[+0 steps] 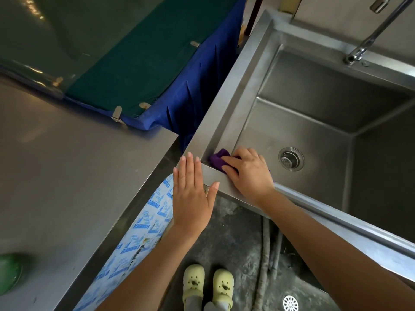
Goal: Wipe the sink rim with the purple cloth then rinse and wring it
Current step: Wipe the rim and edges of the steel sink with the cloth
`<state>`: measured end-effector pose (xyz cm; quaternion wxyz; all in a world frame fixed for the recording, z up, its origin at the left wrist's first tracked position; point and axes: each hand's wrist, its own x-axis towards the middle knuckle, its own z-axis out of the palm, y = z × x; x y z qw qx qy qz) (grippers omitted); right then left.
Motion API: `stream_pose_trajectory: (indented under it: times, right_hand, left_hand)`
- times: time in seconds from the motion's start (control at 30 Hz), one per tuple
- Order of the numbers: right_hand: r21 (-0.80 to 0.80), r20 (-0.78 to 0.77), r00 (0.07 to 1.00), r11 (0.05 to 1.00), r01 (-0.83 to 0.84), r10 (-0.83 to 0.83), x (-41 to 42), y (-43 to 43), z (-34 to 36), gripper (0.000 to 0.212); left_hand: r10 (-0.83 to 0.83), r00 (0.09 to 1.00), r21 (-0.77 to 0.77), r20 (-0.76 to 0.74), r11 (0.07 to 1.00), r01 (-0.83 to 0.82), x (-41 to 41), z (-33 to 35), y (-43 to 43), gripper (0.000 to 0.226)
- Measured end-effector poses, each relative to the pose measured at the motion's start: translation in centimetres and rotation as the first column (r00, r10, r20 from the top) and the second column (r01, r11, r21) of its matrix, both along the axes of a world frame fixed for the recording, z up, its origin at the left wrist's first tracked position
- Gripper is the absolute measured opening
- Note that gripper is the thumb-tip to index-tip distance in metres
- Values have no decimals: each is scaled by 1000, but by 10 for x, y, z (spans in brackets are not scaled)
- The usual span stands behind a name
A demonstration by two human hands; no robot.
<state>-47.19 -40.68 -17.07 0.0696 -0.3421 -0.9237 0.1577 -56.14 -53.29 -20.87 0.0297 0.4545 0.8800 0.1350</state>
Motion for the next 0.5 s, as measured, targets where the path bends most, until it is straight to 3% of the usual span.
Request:
stream_pose_trajectory:
  times: [0.3, 0.5]
  right_hand:
    - [33, -84, 982, 985, 171, -168, -43, 26, -12, 25]
    - [-52, -99, 958, 963, 263, -267, -55, 72, -15, 30]
  left_hand:
    - [-1, 1000, -18, -8, 1000, 1, 0, -1, 1, 73]
    - [-12, 1000, -3, -21, 1000, 12, 0, -1, 0, 69]
